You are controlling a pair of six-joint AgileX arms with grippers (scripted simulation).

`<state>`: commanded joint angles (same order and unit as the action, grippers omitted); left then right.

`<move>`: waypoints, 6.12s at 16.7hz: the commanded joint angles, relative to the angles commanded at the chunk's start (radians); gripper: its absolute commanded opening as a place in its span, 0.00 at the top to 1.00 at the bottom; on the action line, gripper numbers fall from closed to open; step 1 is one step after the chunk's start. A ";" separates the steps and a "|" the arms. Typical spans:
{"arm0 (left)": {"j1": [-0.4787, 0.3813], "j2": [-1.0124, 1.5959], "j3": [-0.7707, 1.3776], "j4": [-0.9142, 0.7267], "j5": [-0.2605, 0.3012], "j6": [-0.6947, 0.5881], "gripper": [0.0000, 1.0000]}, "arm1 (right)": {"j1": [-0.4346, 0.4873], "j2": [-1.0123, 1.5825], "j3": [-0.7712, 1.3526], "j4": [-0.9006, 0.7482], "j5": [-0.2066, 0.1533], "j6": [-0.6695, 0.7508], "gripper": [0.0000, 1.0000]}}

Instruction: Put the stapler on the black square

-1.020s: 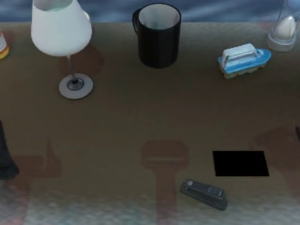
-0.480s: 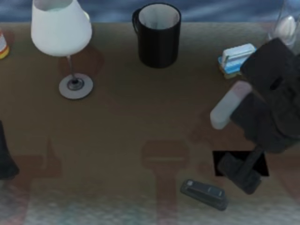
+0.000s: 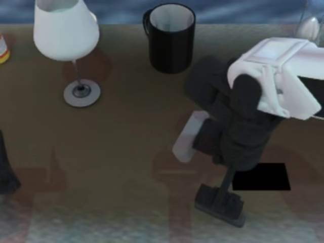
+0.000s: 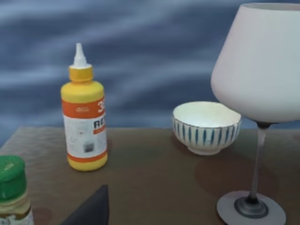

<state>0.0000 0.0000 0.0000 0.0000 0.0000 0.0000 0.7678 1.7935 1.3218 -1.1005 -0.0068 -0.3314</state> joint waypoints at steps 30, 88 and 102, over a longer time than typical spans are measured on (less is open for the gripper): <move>0.000 0.000 0.000 0.000 0.000 0.000 0.00 | 0.006 0.158 -0.224 0.381 0.001 0.007 0.68; 0.000 0.000 0.000 0.000 0.000 0.000 0.00 | -0.326 0.121 -0.043 0.162 -0.007 -0.780 1.00; 0.000 0.000 0.000 0.000 0.000 0.000 0.00 | -0.324 0.165 -0.131 0.289 -0.006 -0.782 0.55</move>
<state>0.0000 0.0000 0.0000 0.0000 0.0000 0.0000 0.4436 1.9582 1.1907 -0.8117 -0.0131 -1.1133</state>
